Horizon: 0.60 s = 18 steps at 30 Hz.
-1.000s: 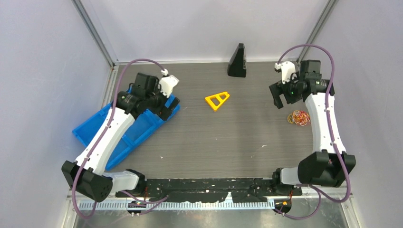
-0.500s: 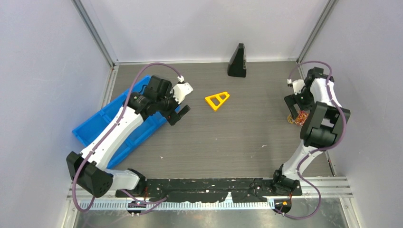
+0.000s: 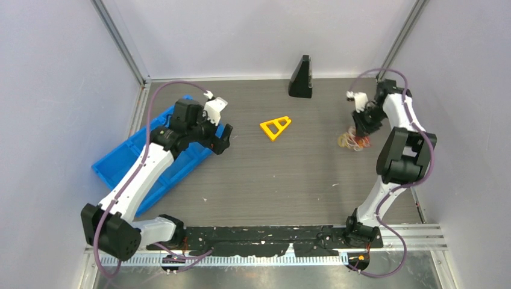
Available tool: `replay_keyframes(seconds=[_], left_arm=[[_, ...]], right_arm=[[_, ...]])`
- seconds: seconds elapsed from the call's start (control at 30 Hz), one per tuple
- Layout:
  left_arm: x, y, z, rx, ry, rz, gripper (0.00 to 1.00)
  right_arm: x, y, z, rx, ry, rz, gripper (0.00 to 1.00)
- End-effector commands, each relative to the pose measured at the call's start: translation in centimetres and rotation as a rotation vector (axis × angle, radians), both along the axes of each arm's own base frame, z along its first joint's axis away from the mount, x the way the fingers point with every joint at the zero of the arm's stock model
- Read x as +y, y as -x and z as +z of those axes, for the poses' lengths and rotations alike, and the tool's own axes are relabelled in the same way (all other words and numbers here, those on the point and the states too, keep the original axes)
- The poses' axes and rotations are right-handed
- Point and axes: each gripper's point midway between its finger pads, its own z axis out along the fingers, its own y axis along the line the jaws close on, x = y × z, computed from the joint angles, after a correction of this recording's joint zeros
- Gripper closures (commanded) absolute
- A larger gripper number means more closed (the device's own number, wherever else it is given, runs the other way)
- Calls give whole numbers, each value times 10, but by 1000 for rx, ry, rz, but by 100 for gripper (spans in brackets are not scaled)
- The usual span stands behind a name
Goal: Untangle the cables
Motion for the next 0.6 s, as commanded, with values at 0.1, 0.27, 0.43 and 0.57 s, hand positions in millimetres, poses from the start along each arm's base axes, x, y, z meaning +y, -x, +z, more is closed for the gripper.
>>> replay_keyframes(seconds=[0.1,0.27,0.43,0.57], left_arm=[[-61,25,74,-193,388,-300,0],[-105,51,89,-237,451,-476,1],[-144,60,95,-205,535,-525,0],[-156,44,77,-115,558,-430,10]], right_arm=[[230,40,161,-342,-501,442,95],[316,77,204,-393,-673,617,95],[360,104,223,-401,-765,752,95],[379,118,233,-396,-825,811,89]])
